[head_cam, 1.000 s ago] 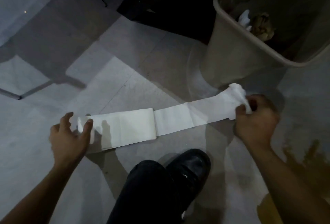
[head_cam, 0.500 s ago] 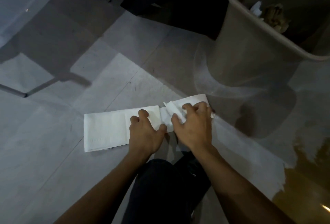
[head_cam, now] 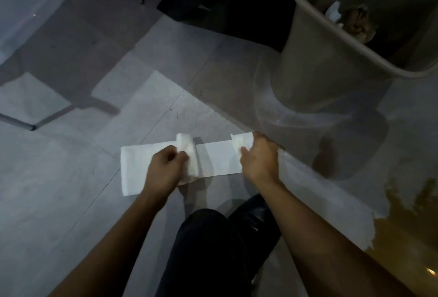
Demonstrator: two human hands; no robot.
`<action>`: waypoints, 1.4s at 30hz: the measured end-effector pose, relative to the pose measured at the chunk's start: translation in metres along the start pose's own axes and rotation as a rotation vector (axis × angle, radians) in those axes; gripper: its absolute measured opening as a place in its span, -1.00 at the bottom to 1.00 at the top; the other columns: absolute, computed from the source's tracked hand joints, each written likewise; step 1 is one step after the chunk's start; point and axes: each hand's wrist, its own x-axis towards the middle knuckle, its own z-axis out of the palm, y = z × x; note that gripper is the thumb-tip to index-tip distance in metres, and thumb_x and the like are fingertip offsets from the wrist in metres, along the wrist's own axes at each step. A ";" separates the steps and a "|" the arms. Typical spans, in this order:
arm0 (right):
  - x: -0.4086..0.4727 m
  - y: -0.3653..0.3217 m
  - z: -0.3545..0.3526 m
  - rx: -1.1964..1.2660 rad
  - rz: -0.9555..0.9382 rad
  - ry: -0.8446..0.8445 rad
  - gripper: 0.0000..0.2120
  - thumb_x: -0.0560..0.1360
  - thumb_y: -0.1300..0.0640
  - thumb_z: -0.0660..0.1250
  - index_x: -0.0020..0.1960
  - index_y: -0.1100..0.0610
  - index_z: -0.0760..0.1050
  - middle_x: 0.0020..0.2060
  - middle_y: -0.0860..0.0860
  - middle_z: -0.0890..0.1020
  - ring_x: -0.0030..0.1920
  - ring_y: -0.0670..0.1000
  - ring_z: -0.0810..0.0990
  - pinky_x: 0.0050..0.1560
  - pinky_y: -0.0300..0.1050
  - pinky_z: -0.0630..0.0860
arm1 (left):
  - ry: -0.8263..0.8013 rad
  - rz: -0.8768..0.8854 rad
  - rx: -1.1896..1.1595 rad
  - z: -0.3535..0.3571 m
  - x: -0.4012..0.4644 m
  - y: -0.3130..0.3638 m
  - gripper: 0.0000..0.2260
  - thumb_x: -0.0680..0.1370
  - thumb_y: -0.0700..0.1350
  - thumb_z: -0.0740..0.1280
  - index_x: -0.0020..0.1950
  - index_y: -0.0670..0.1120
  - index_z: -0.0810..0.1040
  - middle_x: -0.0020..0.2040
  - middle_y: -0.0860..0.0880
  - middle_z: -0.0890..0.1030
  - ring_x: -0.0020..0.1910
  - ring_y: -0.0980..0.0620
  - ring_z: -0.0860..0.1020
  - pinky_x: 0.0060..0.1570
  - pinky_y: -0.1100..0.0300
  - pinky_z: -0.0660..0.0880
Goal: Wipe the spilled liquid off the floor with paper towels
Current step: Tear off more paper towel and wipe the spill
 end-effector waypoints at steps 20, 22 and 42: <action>0.051 0.111 -0.110 -0.217 0.087 0.122 -0.62 0.63 0.09 0.29 0.33 0.34 0.46 0.24 0.35 0.56 0.26 0.33 0.53 0.34 0.12 0.36 | 0.684 -0.202 0.278 -0.127 0.026 -0.075 -0.60 0.55 0.02 0.25 0.33 -0.13 0.47 0.21 -0.35 0.57 0.15 -0.35 0.54 0.13 -0.17 0.48; 0.049 0.111 -0.113 -0.210 0.058 0.218 -0.66 0.61 0.11 0.29 0.26 0.33 0.49 0.16 0.35 0.60 0.20 0.32 0.57 0.29 0.05 0.37 | 0.586 0.023 0.470 -0.098 0.010 -0.055 -0.50 0.49 0.09 0.22 0.39 -0.09 0.43 0.24 -0.36 0.51 0.23 -0.37 0.47 0.22 -0.22 0.41; 0.022 0.036 -0.018 -0.281 0.098 -0.026 -0.29 0.42 -0.12 0.51 0.46 0.01 0.29 0.45 0.26 0.17 0.42 0.41 0.19 0.37 0.29 0.38 | 0.047 0.097 0.578 0.041 0.001 -0.012 -0.47 0.55 0.02 0.43 0.41 0.07 0.24 0.31 -0.17 0.30 0.27 -0.23 0.36 0.09 -0.04 0.42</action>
